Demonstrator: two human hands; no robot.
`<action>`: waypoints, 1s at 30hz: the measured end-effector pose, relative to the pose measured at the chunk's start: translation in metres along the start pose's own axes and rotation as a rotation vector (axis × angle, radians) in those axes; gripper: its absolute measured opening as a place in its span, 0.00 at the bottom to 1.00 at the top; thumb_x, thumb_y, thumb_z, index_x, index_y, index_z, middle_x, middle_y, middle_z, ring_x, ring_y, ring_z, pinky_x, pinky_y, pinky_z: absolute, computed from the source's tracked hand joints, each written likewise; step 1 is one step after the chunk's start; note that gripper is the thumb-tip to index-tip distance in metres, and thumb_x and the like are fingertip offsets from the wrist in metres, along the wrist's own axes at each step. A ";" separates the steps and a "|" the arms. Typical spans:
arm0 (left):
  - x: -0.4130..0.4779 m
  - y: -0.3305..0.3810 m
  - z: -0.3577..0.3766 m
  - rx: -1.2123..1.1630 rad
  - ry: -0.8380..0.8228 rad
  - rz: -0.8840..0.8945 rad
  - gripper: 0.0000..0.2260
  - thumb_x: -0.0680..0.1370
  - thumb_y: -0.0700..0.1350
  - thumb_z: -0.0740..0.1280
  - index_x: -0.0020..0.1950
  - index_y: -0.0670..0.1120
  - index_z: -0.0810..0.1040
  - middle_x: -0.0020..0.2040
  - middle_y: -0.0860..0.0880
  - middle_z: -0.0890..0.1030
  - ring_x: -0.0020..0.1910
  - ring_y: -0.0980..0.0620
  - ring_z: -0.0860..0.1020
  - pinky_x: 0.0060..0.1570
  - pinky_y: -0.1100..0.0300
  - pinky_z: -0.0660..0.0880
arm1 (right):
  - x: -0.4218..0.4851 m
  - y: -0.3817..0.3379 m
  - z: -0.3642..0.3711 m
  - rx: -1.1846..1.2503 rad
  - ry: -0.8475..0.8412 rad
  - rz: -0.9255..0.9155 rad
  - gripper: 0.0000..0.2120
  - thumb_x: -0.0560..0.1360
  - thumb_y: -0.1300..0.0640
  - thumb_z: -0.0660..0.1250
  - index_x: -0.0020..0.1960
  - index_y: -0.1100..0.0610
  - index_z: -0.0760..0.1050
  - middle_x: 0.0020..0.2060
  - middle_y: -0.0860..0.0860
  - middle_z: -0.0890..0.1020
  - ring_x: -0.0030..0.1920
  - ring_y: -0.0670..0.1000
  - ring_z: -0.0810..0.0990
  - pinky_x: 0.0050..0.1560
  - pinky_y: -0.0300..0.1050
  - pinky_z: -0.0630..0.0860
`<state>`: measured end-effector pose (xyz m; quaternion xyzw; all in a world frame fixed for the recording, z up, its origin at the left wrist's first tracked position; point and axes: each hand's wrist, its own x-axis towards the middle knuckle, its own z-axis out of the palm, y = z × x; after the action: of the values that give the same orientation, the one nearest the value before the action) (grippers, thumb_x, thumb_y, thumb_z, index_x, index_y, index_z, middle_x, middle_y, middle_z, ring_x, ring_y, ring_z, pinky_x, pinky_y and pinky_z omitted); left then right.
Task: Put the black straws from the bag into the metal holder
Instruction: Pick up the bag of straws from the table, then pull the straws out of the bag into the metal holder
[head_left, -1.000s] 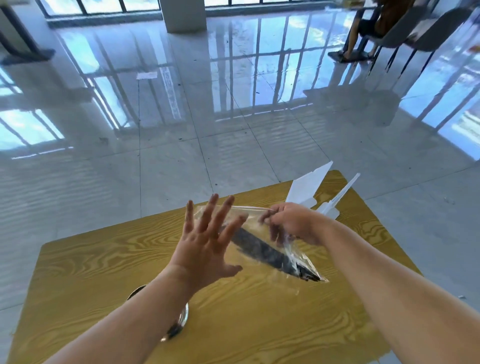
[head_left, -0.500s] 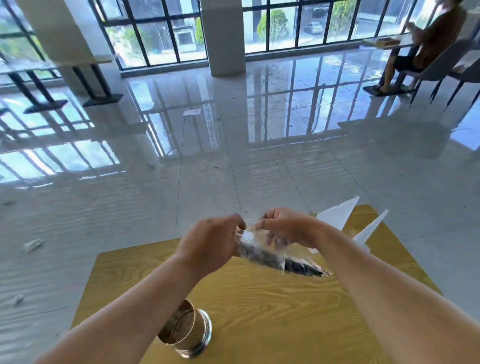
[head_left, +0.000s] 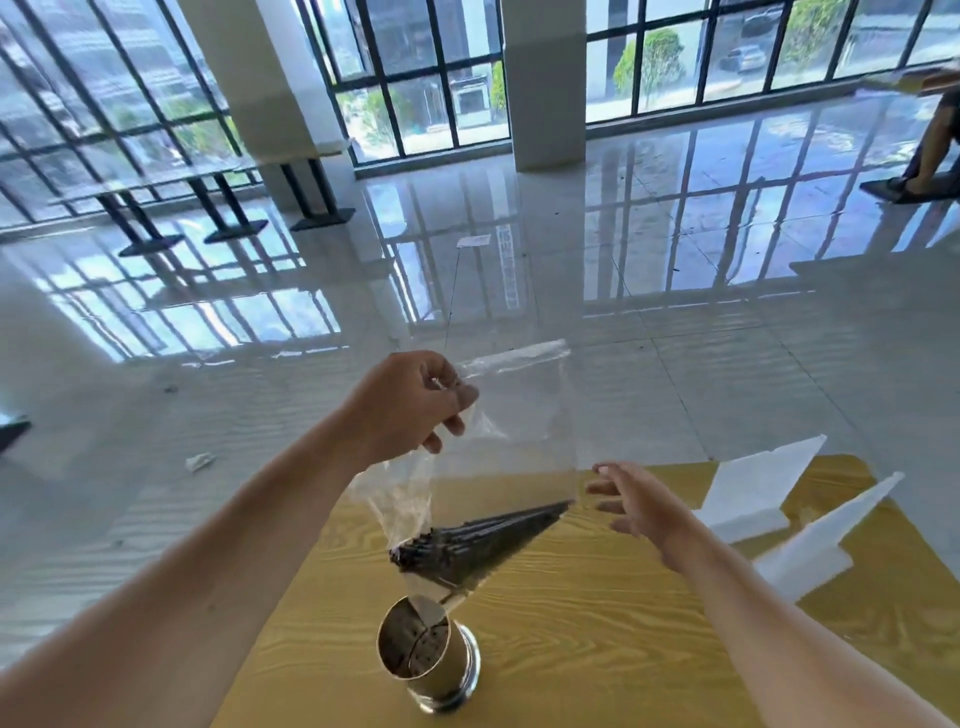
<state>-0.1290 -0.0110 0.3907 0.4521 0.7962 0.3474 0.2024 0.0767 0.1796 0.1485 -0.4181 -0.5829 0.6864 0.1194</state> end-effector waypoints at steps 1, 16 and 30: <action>-0.004 0.003 -0.008 -0.002 0.015 0.000 0.09 0.81 0.47 0.73 0.46 0.42 0.81 0.36 0.49 0.88 0.25 0.56 0.82 0.24 0.66 0.75 | 0.001 0.001 0.009 0.122 -0.054 0.058 0.16 0.85 0.51 0.59 0.69 0.54 0.75 0.64 0.54 0.83 0.65 0.58 0.80 0.59 0.57 0.76; -0.022 -0.092 -0.091 -0.305 0.471 -0.065 0.04 0.81 0.44 0.71 0.47 0.47 0.81 0.40 0.49 0.88 0.28 0.55 0.82 0.28 0.62 0.76 | -0.039 -0.079 0.098 0.577 -0.122 -0.198 0.22 0.75 0.53 0.75 0.64 0.63 0.78 0.53 0.61 0.88 0.51 0.58 0.89 0.47 0.52 0.87; -0.030 -0.152 -0.087 -0.598 0.248 -0.114 0.07 0.82 0.45 0.71 0.45 0.46 0.83 0.39 0.51 0.88 0.38 0.53 0.81 0.42 0.56 0.75 | -0.105 -0.154 0.075 0.144 0.331 -0.532 0.10 0.84 0.57 0.69 0.50 0.51 0.89 0.42 0.53 0.90 0.44 0.54 0.86 0.46 0.48 0.82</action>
<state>-0.2569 -0.1220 0.3377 0.2814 0.7015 0.6063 0.2471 0.0383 0.1041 0.3307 -0.3476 -0.5944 0.5932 0.4171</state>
